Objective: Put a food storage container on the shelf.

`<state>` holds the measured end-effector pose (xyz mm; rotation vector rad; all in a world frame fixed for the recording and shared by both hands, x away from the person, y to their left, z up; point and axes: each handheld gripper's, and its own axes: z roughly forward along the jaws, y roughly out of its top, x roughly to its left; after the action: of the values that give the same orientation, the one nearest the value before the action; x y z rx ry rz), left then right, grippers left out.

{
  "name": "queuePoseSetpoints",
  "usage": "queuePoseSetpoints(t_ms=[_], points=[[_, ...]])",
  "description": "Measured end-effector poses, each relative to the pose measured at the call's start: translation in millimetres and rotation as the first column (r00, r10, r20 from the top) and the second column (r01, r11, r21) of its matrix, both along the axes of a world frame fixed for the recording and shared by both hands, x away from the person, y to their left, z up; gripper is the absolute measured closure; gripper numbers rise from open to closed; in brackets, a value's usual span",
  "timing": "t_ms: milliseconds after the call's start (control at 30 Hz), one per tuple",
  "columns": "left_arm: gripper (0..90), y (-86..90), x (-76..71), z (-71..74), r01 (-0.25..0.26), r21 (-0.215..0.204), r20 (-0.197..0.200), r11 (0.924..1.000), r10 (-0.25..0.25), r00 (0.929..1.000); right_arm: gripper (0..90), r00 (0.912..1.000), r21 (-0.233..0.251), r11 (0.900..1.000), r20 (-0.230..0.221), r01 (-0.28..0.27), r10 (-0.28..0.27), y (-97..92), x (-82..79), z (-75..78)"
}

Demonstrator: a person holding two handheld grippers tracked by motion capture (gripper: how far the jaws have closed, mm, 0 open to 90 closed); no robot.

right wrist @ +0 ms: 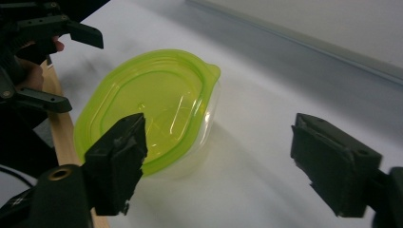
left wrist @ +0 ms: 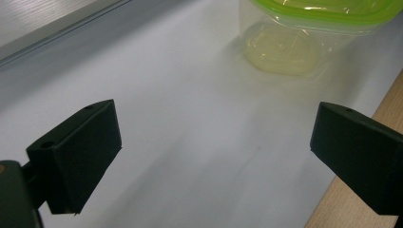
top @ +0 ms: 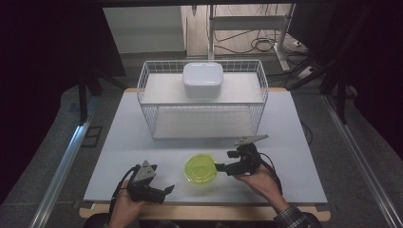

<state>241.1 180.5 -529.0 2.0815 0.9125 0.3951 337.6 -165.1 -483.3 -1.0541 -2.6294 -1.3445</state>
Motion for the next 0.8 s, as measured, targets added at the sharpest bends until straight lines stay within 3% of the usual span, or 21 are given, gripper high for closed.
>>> queuePoseSetpoints(t_ms=[100,300,400,567,800], points=[[2.8,-0.3,0.0,-0.2,0.001,0.003,-0.002,1.0,-0.001,1.0,29.6,0.9997,-0.006,1.0,-0.022,-0.005,0.005,4.7,5.7,0.3],[3.0,-0.7,-0.2,-0.3,0.004,0.013,-0.003,0.9999,-0.004,1.0,45.4,0.9935,0.031,0.9995,-0.114,0.0,0.004,11.5,16.9,1.5],[3.0,-0.8,-0.3,-0.3,0.005,0.014,-0.003,0.9999,-0.005,1.0,49.5,0.9908,0.029,0.9996,-0.135,0.0,0.004,13.2,19.4,-0.4],[3.2,-1.6,-0.6,-0.4,0.008,0.019,-0.004,0.9998,-0.008,1.0,56.3,0.9815,0.021,0.9998,-0.191,-0.002,0.006,16.9,24.5,-7.0],[3.3,-2.6,-0.4,-1.1,0.016,0.026,-0.008,0.9995,-0.015,0.9998,74.5,0.9584,0.076,0.9971,-0.284,-0.003,0.025,17.4,31.3,-12.8]])
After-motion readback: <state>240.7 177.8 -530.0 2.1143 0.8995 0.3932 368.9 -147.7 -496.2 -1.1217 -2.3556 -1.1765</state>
